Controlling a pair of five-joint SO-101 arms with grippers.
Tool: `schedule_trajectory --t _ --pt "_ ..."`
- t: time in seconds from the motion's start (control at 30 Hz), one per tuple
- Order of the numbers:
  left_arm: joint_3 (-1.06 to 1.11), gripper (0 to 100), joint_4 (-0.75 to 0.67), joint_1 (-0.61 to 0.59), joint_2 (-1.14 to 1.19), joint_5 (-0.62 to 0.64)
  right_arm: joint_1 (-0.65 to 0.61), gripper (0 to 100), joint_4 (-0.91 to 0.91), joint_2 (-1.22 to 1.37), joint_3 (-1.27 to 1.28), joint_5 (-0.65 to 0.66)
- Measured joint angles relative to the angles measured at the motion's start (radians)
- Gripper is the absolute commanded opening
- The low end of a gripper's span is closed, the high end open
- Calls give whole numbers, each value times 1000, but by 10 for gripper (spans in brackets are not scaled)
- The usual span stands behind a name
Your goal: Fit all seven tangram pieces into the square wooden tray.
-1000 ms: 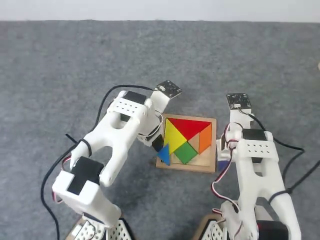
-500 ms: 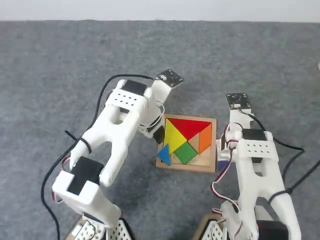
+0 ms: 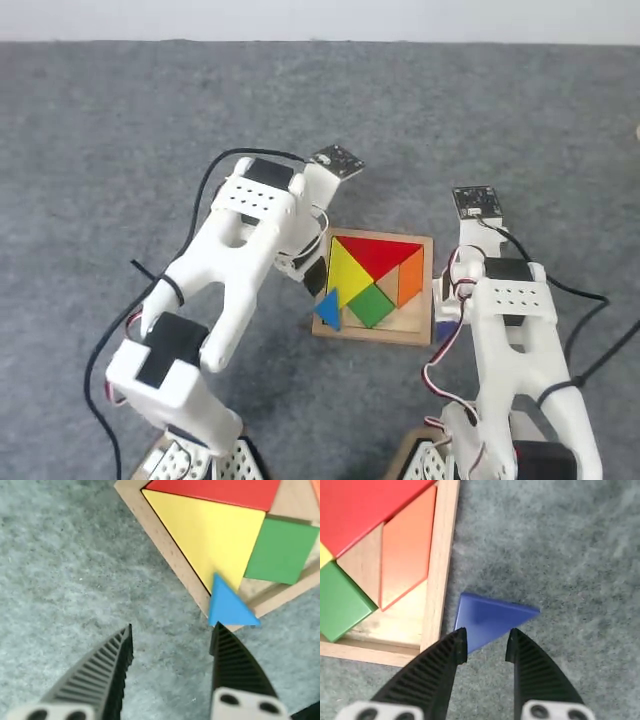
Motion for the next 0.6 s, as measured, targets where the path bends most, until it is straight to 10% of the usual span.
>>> schedule_trajectory --t 0.6 --pt "-5 239 -81 31 74 26 0 133 3 0 0 0"
